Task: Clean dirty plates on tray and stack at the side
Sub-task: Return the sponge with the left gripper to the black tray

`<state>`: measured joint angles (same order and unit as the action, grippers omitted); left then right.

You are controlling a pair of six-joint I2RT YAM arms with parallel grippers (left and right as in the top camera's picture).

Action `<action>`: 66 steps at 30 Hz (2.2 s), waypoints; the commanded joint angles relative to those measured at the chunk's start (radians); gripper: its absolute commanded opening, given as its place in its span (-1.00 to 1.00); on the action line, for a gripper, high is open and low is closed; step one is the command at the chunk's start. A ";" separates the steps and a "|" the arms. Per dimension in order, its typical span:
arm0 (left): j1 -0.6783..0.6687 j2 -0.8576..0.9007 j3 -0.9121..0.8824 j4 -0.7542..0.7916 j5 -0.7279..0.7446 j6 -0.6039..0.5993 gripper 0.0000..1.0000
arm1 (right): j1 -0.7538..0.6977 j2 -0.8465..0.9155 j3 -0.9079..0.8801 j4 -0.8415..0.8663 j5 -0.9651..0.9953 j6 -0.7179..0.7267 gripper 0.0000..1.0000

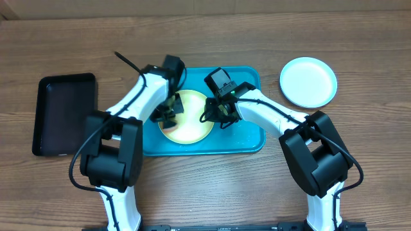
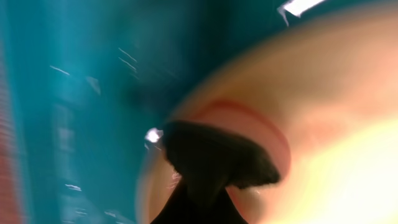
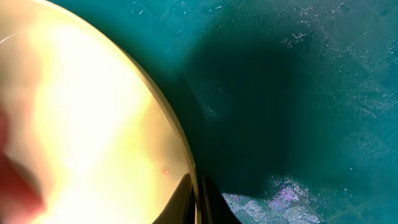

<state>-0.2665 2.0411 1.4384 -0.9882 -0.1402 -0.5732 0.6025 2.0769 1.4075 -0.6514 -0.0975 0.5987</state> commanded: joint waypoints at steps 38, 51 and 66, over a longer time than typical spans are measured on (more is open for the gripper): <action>0.823 0.106 0.343 -0.092 0.269 0.300 -0.91 | -0.004 0.035 -0.021 -0.007 0.052 0.000 -0.92; 0.837 0.167 0.452 -0.185 0.264 0.321 0.37 | -0.004 0.035 -0.021 -0.008 0.052 0.000 -0.92; 0.855 0.036 0.801 -0.467 0.455 0.266 0.99 | 0.010 -0.046 0.034 -0.055 0.193 -0.064 -0.93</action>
<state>0.6018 2.1296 2.2150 -1.4509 0.2634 -0.2996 0.6052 2.0727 1.4189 -0.6750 -0.0723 0.5846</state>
